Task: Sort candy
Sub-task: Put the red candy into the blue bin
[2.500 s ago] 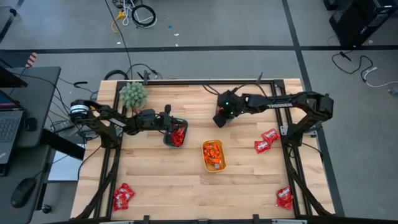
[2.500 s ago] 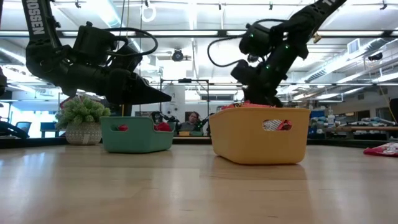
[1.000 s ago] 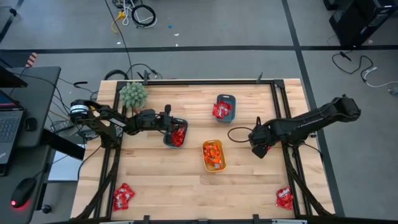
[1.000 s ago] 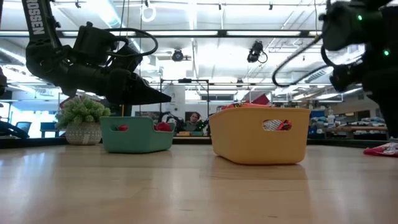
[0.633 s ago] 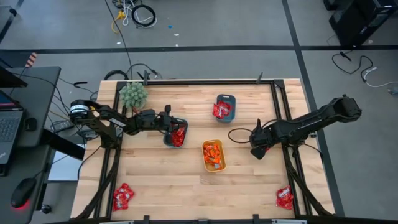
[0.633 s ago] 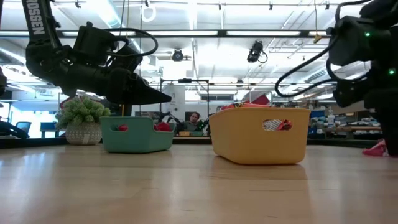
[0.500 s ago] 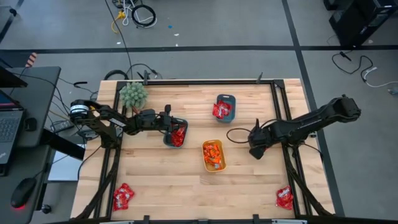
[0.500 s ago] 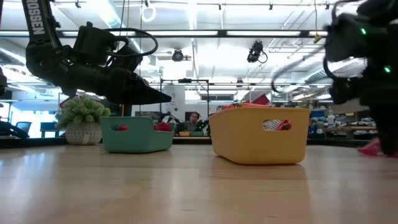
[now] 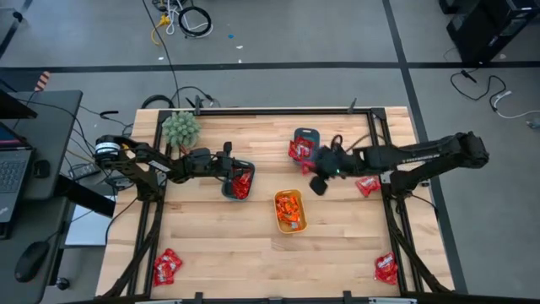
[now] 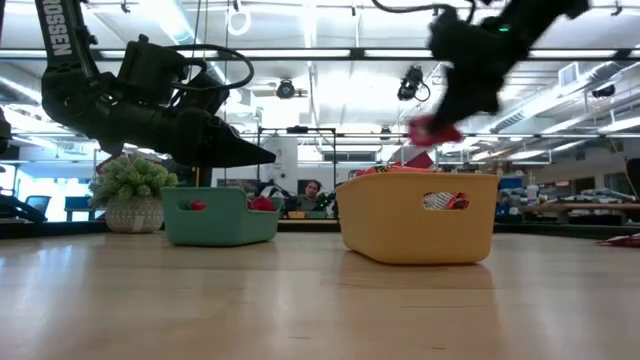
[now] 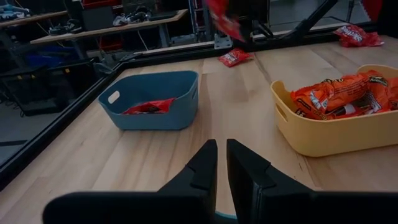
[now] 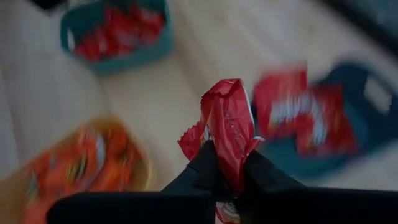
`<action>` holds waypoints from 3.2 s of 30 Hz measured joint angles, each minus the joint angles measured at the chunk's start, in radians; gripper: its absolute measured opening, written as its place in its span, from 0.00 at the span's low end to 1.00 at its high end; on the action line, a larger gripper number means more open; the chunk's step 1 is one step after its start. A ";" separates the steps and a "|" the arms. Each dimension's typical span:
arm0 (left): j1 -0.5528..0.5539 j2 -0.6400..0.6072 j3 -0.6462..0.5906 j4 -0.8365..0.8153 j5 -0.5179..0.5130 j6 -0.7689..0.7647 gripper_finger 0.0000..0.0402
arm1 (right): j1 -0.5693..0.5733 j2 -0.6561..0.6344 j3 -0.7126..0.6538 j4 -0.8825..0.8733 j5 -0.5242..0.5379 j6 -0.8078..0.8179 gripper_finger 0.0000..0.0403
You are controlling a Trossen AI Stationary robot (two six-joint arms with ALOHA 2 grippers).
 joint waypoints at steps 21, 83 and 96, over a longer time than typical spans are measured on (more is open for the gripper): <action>0.000 0.000 0.000 -0.010 -0.002 0.002 0.09 | -0.392 0.414 0.065 0.287 -0.235 -0.295 0.04; 0.000 0.000 0.000 -0.040 -0.029 0.000 0.09 | -0.063 0.114 -0.223 -0.600 -0.188 0.266 0.59; 0.000 0.000 0.000 -0.040 -0.029 -0.001 0.09 | -0.097 0.113 -0.301 -0.494 -0.250 0.237 0.27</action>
